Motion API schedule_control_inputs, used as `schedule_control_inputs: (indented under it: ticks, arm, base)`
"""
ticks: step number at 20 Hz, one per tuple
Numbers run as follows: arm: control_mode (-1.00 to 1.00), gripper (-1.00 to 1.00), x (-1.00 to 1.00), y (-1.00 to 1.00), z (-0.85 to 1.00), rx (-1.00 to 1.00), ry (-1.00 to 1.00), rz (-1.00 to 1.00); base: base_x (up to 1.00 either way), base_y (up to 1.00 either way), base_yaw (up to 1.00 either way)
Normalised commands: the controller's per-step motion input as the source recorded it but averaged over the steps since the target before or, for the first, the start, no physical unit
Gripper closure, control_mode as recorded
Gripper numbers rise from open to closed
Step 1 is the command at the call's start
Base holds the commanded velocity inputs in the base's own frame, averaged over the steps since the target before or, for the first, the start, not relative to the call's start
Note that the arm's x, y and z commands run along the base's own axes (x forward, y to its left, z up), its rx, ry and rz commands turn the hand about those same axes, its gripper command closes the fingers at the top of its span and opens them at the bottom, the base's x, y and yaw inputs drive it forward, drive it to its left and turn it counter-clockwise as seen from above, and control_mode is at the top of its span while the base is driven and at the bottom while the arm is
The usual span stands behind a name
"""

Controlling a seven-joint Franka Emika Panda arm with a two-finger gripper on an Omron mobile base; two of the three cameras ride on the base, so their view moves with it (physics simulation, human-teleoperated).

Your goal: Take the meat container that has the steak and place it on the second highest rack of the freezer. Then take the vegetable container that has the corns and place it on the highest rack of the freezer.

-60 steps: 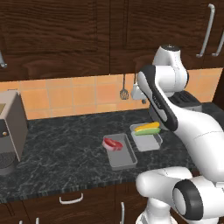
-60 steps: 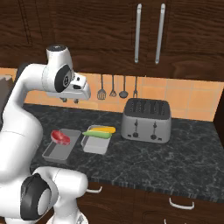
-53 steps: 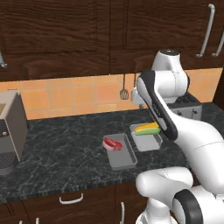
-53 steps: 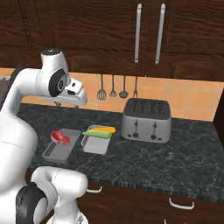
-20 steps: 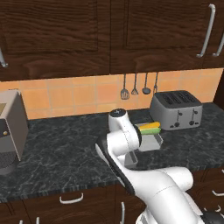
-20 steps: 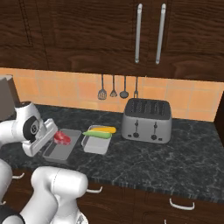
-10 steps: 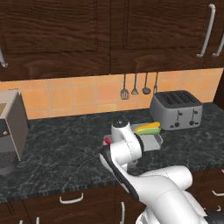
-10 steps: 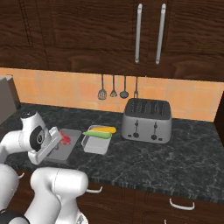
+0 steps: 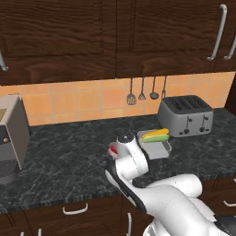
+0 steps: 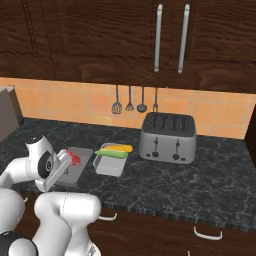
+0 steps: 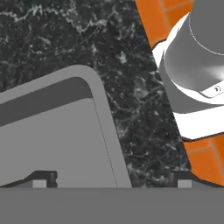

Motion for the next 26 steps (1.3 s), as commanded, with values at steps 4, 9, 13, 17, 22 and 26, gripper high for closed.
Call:
schedule_control_inputs:
  ticks: [4,9,13,17,22,26]
  arm:
    - [-1.0,-1.0,0.13,-0.02,-0.21,0.0,0.0,0.0]
    - [-1.0,-1.0,0.02,-0.04,-0.22,0.0,0.0,0.0]
    - [-1.0,-1.0,0.0,0.0,-0.21,0.0,0.0,0.0]
    - [-1.0,1.0,0.0,0.0,-0.13,0.0,0.0,0.0]
    - [-1.0,1.0,0.0,0.0,0.0,0.0,0.0,0.0]
    - [-1.0,1.0,0.0,0.21,0.09,0.0,0.0,0.0]
  base:
    - [0.0,0.0,0.0]
    - [0.0,0.0,0.0]
    - [0.0,0.0,0.0]
    - [0.0,0.0,0.0]
    - [0.0,0.0,0.0]
    - [0.0,0.0,0.0]
